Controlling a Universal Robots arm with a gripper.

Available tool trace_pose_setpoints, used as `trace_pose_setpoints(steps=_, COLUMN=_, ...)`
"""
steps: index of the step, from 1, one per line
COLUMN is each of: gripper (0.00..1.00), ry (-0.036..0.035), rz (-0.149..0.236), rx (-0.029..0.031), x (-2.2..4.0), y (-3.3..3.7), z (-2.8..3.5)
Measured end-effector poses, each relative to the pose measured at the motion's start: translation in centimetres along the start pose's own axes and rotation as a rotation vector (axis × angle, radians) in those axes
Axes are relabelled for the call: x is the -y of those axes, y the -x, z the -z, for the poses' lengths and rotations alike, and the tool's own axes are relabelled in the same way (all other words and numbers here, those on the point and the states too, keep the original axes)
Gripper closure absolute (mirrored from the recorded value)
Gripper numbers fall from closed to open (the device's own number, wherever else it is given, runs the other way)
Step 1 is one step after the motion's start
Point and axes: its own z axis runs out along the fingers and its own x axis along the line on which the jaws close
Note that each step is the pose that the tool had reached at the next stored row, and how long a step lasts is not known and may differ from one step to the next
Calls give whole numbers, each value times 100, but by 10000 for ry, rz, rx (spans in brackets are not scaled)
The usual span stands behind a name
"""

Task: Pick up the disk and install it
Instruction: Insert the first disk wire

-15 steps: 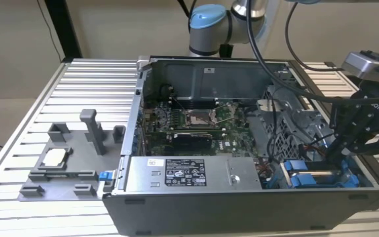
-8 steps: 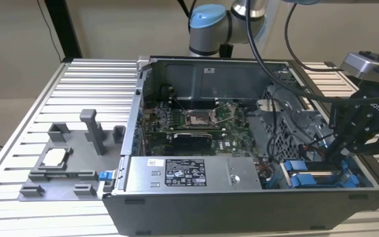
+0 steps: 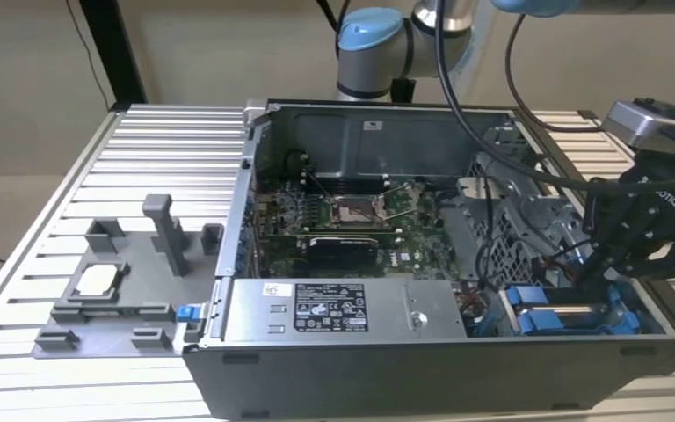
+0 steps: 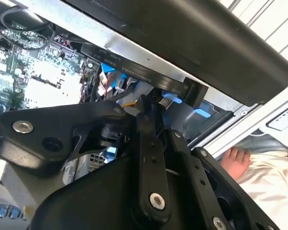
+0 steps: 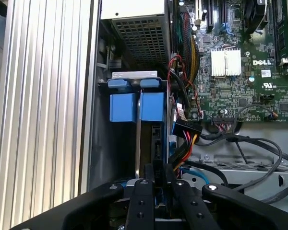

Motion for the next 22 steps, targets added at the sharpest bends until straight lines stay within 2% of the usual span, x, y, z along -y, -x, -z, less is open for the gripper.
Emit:
trace_pose_setpoints(steps=10, gripper=100, ry=-7, rz=-5, rx=-13, x=0, y=5, z=-8)
trace_pose_setpoints(steps=11, gripper=0, ry=-6, rz=0, rx=3, x=1, y=7, z=-13)
trace_pose_setpoints(steps=13, gripper=0, ry=4, rz=1, rx=14, x=5, y=6, z=-24)
trace_pose_setpoints(steps=14, gripper=0, ry=5, rz=4, rx=22, x=1, y=1, z=-1)
trace_pose_setpoints(steps=22, gripper=0, ry=7, rz=-6, rx=3, x=-78, y=-59, z=358)
